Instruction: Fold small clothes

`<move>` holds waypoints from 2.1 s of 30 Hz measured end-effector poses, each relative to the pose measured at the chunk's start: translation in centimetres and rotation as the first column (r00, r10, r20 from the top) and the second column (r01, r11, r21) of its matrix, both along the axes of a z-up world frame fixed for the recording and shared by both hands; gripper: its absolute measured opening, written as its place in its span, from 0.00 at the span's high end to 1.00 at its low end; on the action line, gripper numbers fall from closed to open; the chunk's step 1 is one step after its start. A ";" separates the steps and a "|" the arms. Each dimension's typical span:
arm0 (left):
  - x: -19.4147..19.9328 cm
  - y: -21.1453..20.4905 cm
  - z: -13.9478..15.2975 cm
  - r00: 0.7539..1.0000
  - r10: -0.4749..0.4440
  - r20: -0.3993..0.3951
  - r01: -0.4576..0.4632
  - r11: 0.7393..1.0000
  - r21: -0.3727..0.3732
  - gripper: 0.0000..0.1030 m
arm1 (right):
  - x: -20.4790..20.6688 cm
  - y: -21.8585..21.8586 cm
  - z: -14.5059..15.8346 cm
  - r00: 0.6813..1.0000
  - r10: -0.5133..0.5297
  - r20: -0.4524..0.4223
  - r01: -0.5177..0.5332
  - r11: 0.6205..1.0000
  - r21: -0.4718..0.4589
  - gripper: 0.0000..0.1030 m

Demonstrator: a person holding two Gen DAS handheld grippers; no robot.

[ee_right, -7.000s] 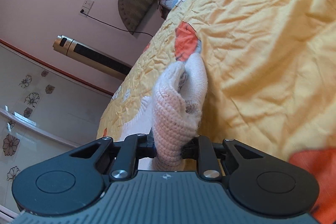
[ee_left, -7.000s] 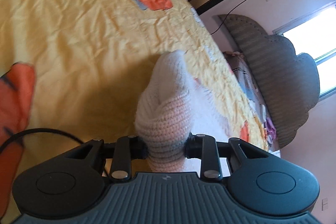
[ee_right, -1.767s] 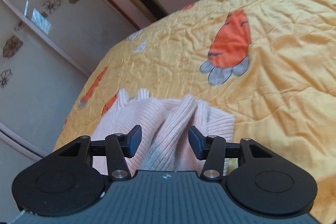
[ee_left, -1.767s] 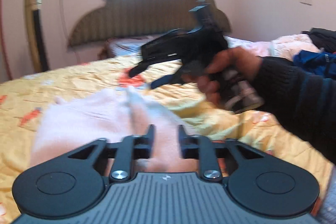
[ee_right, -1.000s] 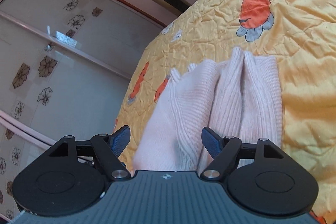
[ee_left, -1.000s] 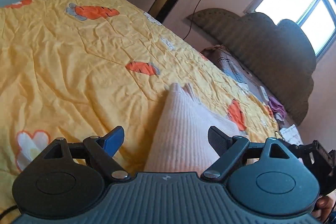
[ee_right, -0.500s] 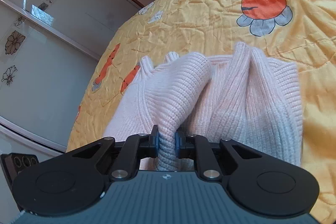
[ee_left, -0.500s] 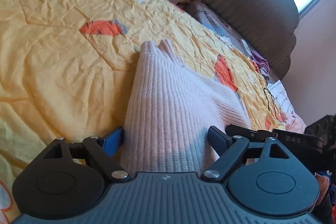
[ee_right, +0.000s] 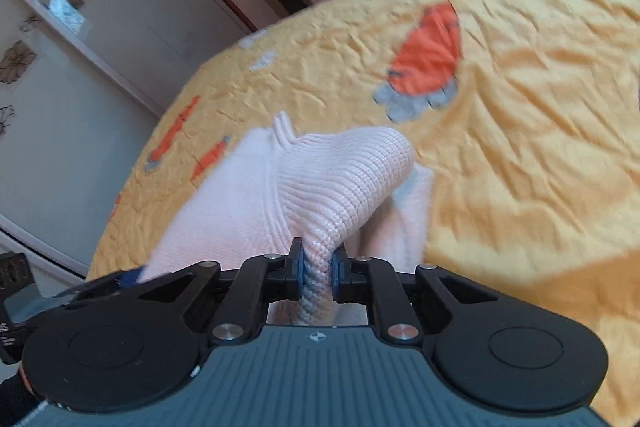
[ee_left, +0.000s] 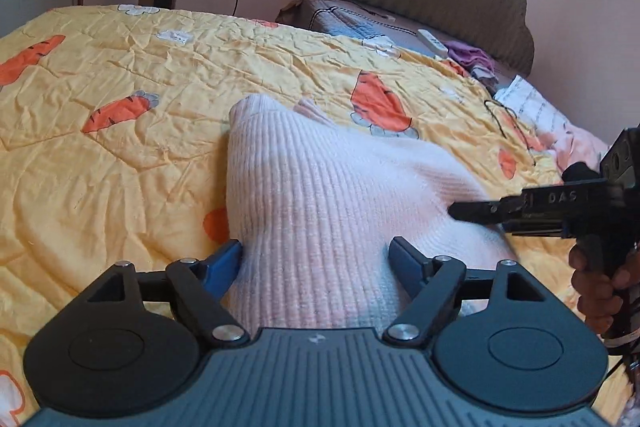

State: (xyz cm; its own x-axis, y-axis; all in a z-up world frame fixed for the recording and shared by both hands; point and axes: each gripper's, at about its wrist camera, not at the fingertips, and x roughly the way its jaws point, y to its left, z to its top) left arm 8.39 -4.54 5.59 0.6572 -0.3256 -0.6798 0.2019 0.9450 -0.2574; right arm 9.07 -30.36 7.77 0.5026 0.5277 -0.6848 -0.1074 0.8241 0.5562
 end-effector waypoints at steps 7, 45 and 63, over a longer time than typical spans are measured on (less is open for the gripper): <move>-0.7 4.0 0.8 0.999 0.016 -0.037 -0.020 0.995 -0.093 0.22 | -3.3 -0.5 -1.6 0.983 -0.178 0.041 0.169 0.972 0.165 0.43; -3.2 0.0 2.3 0.996 -0.075 0.055 0.076 0.997 -0.012 0.16 | -14.1 5.6 -1.3 0.902 -0.431 -0.008 0.404 0.839 0.365 0.68; -4.1 2.2 5.7 0.964 0.007 0.266 0.023 0.994 -0.110 0.01 | -14.3 -1.2 2.1 0.856 -0.482 0.186 0.411 0.854 0.321 0.47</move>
State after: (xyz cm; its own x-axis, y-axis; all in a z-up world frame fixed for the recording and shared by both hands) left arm 4.28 -2.36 11.29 0.8062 -0.3951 -0.4404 0.2848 0.9116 -0.2964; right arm -5.22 -31.52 9.84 0.8617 0.3440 -0.3731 0.0720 0.6449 0.7609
